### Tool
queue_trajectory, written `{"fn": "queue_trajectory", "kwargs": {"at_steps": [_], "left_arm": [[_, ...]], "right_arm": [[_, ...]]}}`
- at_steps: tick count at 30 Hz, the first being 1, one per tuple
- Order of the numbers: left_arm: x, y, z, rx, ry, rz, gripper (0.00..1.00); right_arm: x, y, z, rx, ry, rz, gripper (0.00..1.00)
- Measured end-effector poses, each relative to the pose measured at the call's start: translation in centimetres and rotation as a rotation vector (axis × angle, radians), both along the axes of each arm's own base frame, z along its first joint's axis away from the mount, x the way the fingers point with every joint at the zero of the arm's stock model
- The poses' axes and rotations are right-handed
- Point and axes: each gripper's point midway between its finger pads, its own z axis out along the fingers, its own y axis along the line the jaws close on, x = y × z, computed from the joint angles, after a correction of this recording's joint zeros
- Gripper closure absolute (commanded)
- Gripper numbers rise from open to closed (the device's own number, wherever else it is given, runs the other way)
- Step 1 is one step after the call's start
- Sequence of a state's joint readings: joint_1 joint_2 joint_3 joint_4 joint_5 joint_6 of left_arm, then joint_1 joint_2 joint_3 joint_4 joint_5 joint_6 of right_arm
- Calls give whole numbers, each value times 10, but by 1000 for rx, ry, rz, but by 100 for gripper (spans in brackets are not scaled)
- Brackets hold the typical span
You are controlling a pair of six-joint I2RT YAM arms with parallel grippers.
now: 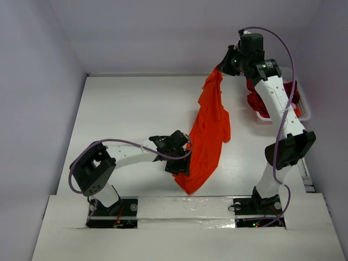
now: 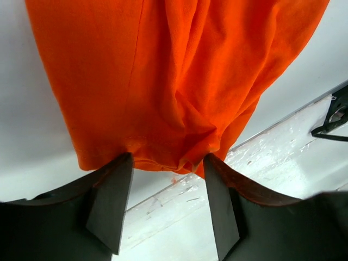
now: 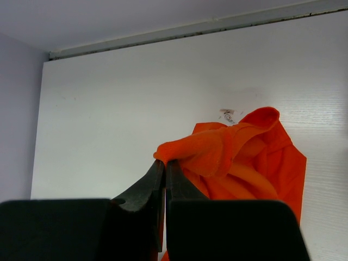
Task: Fold and stack the t-shirts
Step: Flatten out the tshirt
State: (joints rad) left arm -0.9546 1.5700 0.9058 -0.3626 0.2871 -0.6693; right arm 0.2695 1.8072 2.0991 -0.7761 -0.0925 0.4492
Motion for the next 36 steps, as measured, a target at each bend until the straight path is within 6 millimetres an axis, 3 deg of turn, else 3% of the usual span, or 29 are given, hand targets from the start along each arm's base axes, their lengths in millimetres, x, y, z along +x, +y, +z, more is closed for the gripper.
{"fn": "queue_trajectory", "kwargs": {"at_steps": [2,13,36], "left_arm": [[0,-1,0,-3,-4,-5,45],[5,-7,7,-25,-25,-16,59],[4,-12,13,-53,-19,-46,65]], "right_arm": [[0,0,0,1,0,2,100],[0,0,0,1,0,2,100],[0,1,1,3,-2,4,100]]}}
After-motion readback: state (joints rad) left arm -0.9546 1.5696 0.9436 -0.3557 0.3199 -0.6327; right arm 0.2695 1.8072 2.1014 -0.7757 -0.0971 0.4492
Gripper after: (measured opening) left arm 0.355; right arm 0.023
